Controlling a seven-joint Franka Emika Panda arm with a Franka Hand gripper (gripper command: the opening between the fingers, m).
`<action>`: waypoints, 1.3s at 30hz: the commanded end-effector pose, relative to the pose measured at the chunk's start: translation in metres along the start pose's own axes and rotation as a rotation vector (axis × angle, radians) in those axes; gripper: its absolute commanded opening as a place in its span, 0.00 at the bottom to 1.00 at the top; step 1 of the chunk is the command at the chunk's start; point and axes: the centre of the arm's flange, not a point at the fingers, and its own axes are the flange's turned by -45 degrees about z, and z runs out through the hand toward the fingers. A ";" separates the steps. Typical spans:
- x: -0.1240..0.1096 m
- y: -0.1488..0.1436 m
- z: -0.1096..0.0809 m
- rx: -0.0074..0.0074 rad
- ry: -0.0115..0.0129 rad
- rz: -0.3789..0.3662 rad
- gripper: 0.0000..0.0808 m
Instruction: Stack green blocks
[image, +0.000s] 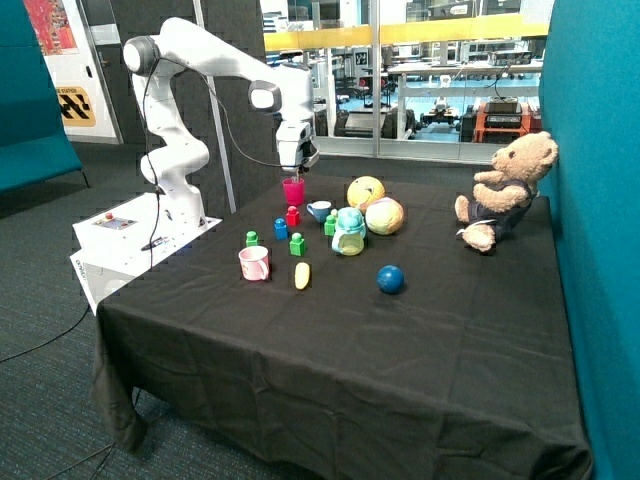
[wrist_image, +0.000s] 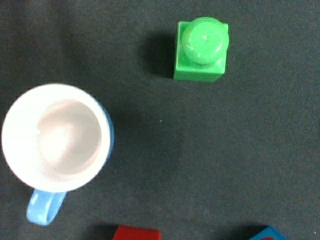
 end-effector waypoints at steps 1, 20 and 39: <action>-0.014 0.005 0.001 0.0008 0.0023 -0.020 0.33; -0.054 0.042 0.021 0.0008 0.0022 -0.008 0.32; -0.061 0.056 0.048 0.0008 0.0023 -0.015 0.78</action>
